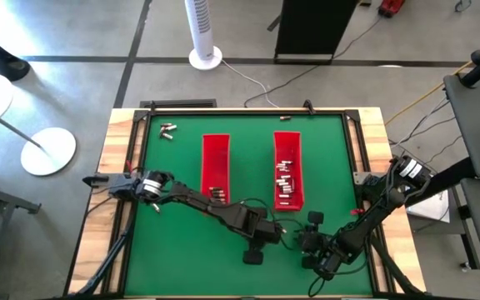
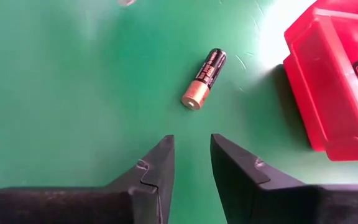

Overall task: Sort batteries
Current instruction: Put the silver battery into the right red bin

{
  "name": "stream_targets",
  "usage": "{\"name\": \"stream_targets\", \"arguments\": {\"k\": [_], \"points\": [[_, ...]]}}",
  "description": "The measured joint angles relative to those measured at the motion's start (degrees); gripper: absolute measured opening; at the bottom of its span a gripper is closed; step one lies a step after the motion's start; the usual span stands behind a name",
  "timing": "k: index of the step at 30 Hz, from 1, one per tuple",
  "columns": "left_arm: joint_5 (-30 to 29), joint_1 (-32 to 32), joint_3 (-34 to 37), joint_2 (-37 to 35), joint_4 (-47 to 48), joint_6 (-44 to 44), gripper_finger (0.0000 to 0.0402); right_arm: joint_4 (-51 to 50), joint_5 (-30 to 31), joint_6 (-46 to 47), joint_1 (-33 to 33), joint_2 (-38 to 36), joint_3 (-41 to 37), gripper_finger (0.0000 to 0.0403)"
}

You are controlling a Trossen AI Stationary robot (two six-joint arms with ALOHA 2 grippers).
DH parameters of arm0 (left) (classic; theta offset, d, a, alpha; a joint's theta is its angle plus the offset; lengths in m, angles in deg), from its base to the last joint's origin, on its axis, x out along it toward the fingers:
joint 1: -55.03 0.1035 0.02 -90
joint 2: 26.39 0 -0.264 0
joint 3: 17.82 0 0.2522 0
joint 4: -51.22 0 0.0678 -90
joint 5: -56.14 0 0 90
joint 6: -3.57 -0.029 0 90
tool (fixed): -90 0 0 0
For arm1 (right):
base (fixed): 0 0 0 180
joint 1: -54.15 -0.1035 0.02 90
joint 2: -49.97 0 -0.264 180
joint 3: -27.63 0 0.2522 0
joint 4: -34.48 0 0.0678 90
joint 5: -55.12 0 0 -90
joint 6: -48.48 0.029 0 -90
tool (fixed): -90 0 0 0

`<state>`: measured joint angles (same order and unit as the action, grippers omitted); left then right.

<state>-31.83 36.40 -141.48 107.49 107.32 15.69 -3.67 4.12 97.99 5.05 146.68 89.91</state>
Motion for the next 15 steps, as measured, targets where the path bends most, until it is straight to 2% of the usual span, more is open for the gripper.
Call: {"name": "stream_targets", "arguments": {"k": [4,10,15], "points": [[0.02,-0.99,-1.03,2.84,-1.8,0.77,0.0009,0.21,-0.02,-0.02,0.0,-0.07,0.03,0.0088],[0.03,-1.1,-4.7,5.23,0.58,1.31,0.0013,1.6,0.05,-0.63,-0.04,-0.76,0.17,0.0082],[-0.74,-1.11,-8.11,6.71,1.87,0.83,0.0058,9.92,3.57,-5.46,-0.13,0.09,0.14,0.0108]]}}
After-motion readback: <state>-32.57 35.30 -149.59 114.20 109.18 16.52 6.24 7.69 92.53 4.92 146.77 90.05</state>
